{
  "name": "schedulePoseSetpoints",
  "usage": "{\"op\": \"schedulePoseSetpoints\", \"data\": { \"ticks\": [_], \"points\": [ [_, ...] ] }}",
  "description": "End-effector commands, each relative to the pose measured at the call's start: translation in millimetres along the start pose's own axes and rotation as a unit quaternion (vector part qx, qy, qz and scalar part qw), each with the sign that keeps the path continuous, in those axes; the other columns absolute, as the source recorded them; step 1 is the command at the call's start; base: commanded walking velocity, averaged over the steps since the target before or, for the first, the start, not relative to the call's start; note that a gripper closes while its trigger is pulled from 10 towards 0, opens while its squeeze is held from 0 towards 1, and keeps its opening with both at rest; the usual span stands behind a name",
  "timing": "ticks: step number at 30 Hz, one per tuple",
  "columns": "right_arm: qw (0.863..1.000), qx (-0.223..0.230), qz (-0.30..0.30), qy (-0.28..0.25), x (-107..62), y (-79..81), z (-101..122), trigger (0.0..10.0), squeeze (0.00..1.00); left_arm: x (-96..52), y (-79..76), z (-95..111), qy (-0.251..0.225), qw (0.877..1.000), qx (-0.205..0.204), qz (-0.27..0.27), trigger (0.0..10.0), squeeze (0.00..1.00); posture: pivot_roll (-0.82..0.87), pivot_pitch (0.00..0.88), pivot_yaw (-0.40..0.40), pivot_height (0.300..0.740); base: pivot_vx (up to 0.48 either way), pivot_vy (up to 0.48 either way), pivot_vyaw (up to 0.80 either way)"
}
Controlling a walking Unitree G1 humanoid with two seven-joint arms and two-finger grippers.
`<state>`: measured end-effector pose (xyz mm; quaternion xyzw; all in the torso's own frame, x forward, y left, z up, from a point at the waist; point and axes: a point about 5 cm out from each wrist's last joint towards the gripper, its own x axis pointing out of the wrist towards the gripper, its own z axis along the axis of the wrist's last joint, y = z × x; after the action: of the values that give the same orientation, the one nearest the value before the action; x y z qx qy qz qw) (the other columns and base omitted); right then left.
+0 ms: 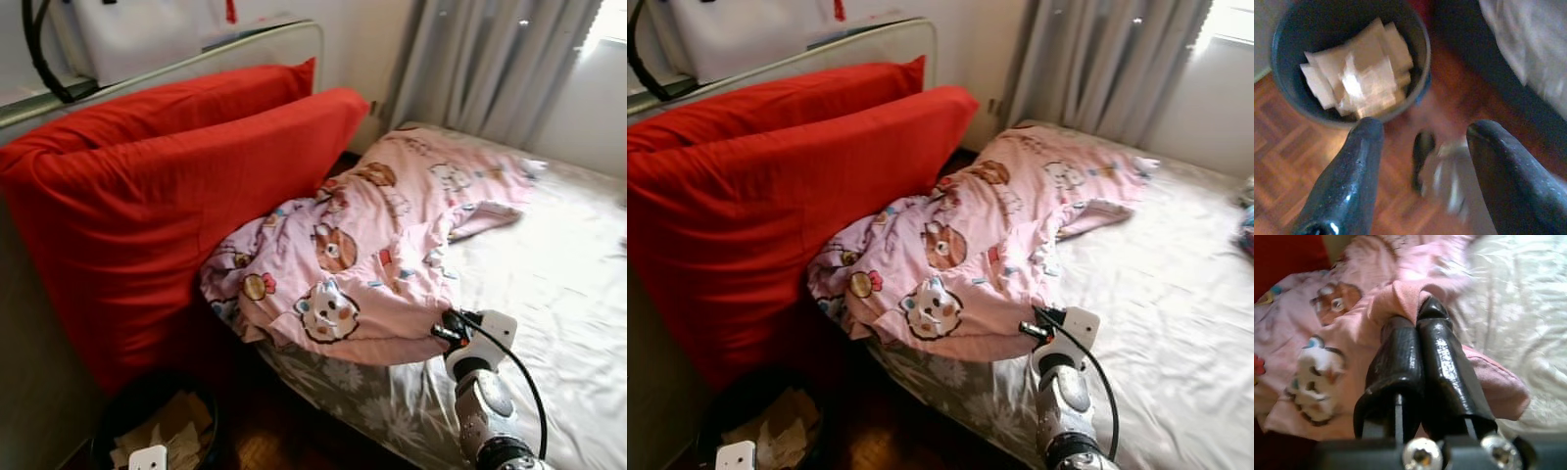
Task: Clean up the room
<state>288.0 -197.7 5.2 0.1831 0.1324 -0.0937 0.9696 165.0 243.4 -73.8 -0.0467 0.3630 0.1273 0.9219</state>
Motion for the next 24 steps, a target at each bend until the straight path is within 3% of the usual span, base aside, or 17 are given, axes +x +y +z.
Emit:
{"op": "schedulePoseSetpoints", "data": {
  "ticks": [1, 24],
  "points": [
    [1.0, -0.005, 0.008, -0.016, 4.7, 5.1, 9, 10.0, 0.0, -6.2, -2.5, -19, 0.032, 0.999, 0.002, -0.003, 10.0, 0.0, 0.16, 0.0, -0.082, 0.74, -0.274, 0.0, 0.0],
    [0.998, 0.0, -0.016, -0.052, 6.9, 1.5, 21, 10.0, 0.0, -5.0, -5.1, -16, 0.026, 0.999, 0.019, -0.011, 10.0, 0.0, 0.15, 0.0, -0.078, 0.74, -0.249, 0.0, 0.0]
  ]
}}
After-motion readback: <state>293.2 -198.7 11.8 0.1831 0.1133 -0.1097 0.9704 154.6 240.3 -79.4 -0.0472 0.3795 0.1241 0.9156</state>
